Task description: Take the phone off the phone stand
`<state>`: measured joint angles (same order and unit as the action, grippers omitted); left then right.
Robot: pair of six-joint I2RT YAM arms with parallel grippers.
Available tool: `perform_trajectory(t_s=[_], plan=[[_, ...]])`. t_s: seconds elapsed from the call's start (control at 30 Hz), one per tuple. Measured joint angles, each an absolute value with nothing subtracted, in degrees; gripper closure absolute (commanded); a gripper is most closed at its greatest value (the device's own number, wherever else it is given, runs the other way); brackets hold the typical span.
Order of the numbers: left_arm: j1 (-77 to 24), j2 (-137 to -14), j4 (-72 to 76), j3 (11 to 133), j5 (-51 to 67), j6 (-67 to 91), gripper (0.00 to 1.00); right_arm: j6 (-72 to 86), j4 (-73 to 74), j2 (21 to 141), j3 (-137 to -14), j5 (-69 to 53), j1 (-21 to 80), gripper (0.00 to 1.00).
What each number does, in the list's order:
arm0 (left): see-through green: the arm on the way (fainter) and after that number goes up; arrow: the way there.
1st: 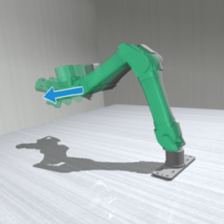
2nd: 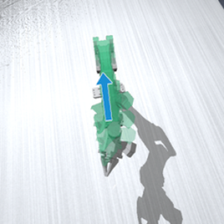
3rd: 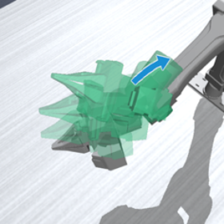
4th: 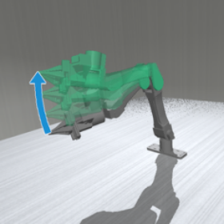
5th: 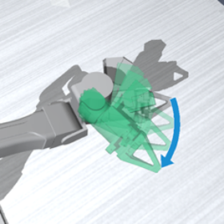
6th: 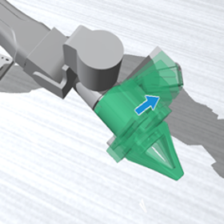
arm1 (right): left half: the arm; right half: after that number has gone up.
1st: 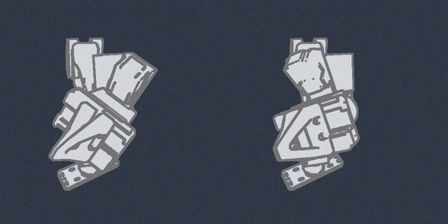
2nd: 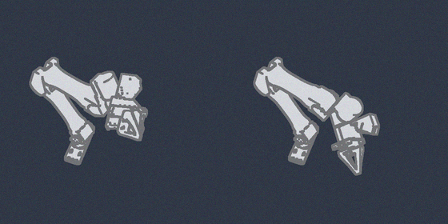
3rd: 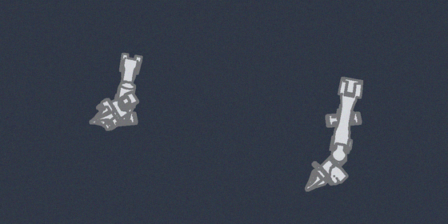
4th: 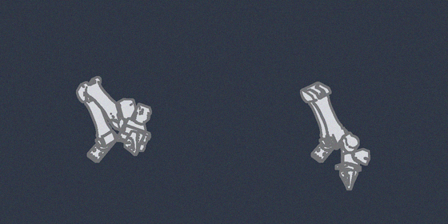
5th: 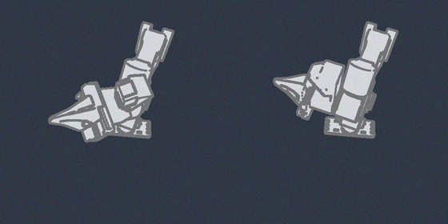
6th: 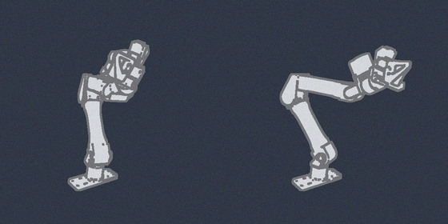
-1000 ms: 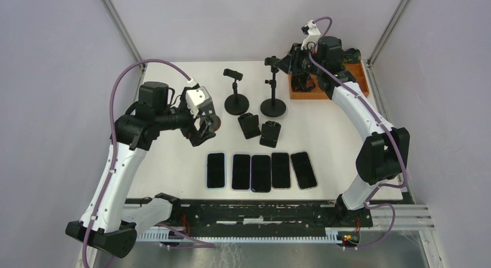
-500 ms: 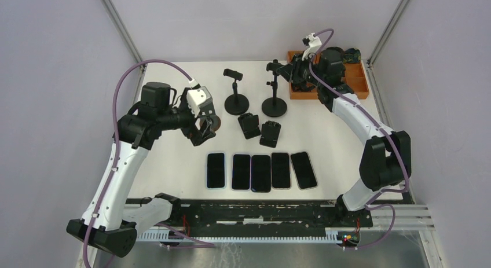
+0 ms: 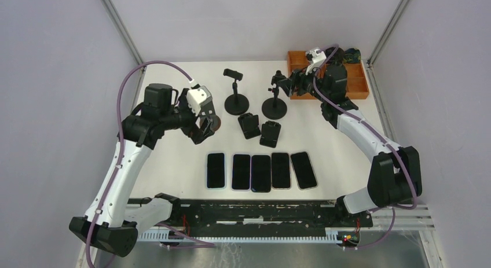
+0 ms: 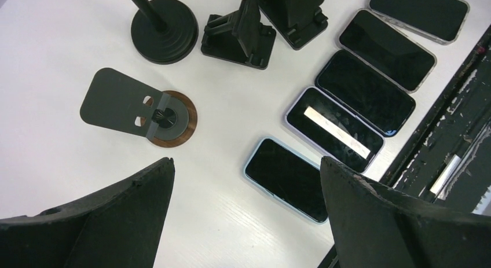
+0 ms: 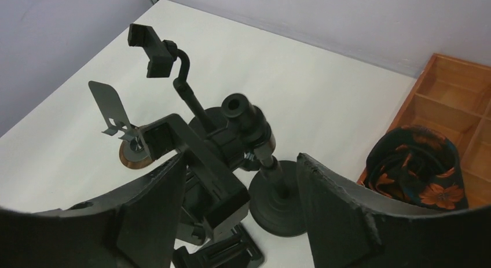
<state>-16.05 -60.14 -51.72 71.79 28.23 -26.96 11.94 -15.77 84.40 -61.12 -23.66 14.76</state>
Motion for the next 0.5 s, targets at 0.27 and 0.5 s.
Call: perform_trajectory(t_s=[0.27, 0.5], plan=[[-13.1, -60.2, -48.1, 69.1, 27.3, -26.5, 0.0, 10.5, -9.1, 78.9, -61.4, -20.4, 14.6, 0.02], [-3.9, -62.5, -39.4, 62.5, 27.2, -25.9, 0.0, 10.2, -5.9, 63.6, -56.3, -11.7, 14.6, 0.02]])
